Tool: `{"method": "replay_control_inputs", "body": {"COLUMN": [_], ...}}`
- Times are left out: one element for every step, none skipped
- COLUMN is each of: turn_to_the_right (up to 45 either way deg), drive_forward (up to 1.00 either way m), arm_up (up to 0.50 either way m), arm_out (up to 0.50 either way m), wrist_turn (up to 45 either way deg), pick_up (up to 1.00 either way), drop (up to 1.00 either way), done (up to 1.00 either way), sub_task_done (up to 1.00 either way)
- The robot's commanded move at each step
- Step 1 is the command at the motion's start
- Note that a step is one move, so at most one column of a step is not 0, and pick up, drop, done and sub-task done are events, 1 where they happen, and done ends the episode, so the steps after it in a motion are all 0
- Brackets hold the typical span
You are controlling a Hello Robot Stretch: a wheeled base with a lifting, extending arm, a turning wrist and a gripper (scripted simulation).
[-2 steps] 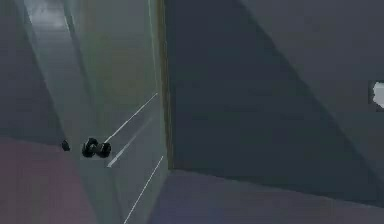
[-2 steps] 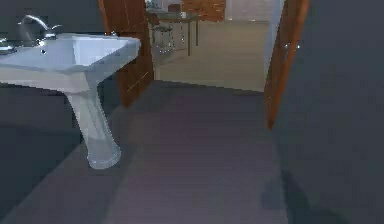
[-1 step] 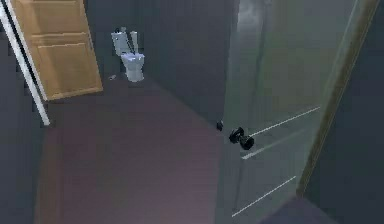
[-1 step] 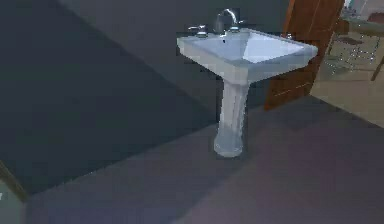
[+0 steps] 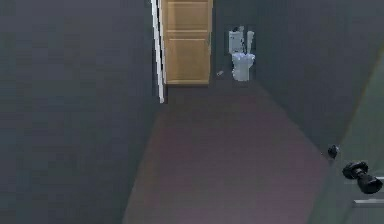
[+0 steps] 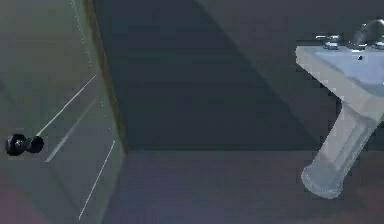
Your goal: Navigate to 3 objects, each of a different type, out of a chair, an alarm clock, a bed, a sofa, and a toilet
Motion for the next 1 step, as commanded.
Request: {"method": "replay_control_inputs", "body": {"turn_to_the_right": [0.0], "drive_forward": [0.90], "arm_up": [0.00], "arm_out": [0.00], "wrist_turn": [0.0], "pick_up": [0.00], "drop": [0.00], "done": [0.00], "sub_task_done": [0.00]}}
